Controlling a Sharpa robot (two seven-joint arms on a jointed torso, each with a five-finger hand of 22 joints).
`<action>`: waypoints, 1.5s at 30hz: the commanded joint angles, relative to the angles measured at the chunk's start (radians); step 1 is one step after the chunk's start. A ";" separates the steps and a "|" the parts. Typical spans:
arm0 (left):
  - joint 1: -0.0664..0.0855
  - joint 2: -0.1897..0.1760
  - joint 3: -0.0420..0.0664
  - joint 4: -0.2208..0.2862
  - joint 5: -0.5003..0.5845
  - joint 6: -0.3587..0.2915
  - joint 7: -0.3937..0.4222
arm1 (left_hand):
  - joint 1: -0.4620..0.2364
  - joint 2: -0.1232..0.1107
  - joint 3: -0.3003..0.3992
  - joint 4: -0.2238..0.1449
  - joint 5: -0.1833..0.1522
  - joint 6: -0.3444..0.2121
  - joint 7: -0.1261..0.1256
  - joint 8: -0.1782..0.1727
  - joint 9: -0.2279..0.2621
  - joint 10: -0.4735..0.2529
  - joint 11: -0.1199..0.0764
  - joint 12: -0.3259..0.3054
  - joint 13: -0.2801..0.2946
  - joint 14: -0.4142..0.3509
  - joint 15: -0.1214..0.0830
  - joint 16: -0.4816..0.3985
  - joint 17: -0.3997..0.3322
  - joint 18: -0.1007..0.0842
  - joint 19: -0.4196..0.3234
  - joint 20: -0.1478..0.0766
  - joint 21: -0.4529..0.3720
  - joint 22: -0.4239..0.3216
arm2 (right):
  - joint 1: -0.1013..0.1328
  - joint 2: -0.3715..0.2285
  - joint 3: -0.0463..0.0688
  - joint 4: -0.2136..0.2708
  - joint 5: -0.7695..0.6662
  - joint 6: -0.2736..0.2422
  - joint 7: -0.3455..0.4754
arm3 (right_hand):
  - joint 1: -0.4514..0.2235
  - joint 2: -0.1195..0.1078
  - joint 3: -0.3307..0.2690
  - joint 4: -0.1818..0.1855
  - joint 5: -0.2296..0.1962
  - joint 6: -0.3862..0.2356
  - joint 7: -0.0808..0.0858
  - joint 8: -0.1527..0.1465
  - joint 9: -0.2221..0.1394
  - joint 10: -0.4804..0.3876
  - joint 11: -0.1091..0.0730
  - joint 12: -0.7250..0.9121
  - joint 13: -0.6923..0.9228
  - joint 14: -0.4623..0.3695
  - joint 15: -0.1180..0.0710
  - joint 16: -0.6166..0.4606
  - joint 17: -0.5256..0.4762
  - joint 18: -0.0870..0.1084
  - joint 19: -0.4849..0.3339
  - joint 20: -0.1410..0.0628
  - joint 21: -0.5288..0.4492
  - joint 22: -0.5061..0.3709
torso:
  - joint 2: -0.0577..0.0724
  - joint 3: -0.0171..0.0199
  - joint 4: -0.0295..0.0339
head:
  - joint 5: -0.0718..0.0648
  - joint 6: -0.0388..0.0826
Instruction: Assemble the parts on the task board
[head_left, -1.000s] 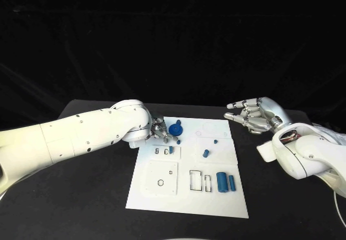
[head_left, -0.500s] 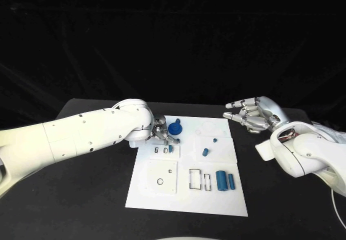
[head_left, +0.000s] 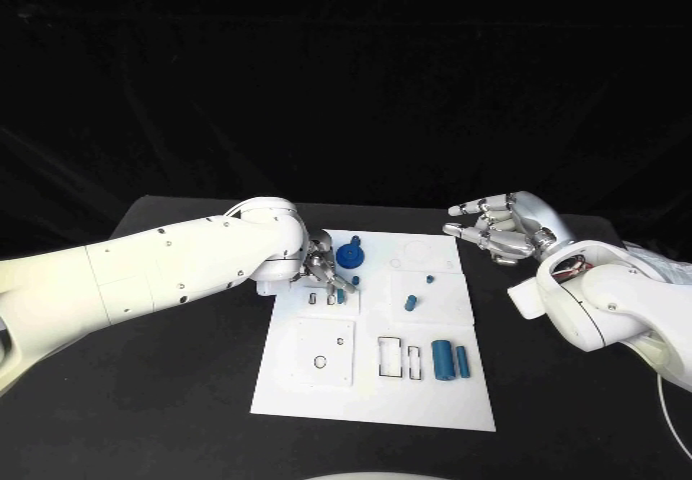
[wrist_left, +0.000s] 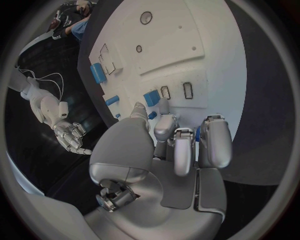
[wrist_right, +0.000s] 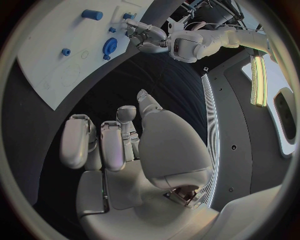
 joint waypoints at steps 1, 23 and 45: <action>0.001 0.004 0.000 0.003 -0.006 0.029 -0.002 | 0.005 0.006 -0.006 -0.001 -0.003 -0.006 0.000 0.006 0.002 0.005 -0.001 0.001 0.002 0.105 -0.004 0.003 0.263 -0.008 0.005 0.000 0.007 0.002 | -0.001 0.003 0.000 -0.001 -0.020 0.017 -0.004 | 0.008 0.003 -0.006 -0.002 0.006 0.008 -0.001 0.004 0.001 -0.001 -0.003 -0.005 -0.001 0.044 -0.005 -0.006 -0.002 0.011 0.001 -0.009 -0.005 -0.001 | 0.001 -0.0004 0.0018 | -0.001 0.001; -0.001 0.021 0.000 -0.003 -0.005 0.029 0.000 | 0.113 0.043 0.027 -0.023 0.006 -0.018 -0.003 0.009 0.036 0.003 -0.004 0.001 0.007 0.105 -0.006 0.003 0.263 -0.008 0.002 -0.002 0.007 0.005 | -0.001 0.007 0.000 -0.008 -0.023 0.032 -0.012 | 0.011 0.006 -0.009 -0.003 0.019 0.008 -0.001 0.003 0.001 -0.002 -0.004 -0.009 -0.006 0.044 -0.006 -0.007 -0.002 0.011 0.002 -0.010 -0.005 -0.001 | 0.001 -0.0020 0.0077 | -0.007 -0.001; -0.002 0.000 0.000 0.021 0.047 -0.014 0.008 | 0.304 -0.079 0.480 -0.096 0.072 -0.044 -0.002 -0.031 0.069 -0.004 -0.008 -0.033 -0.006 0.105 -0.008 0.003 0.263 -0.008 -0.003 -0.007 0.006 0.012 | -0.002 0.012 0.000 -0.011 -0.038 0.041 -0.016 | 0.014 0.008 -0.016 -0.002 0.060 0.010 -0.001 0.001 0.000 -0.004 -0.004 -0.014 -0.015 0.045 -0.006 -0.011 -0.003 0.011 0.001 -0.011 -0.009 -0.006 | 0.001 -0.0019 0.0123 | -0.012 -0.002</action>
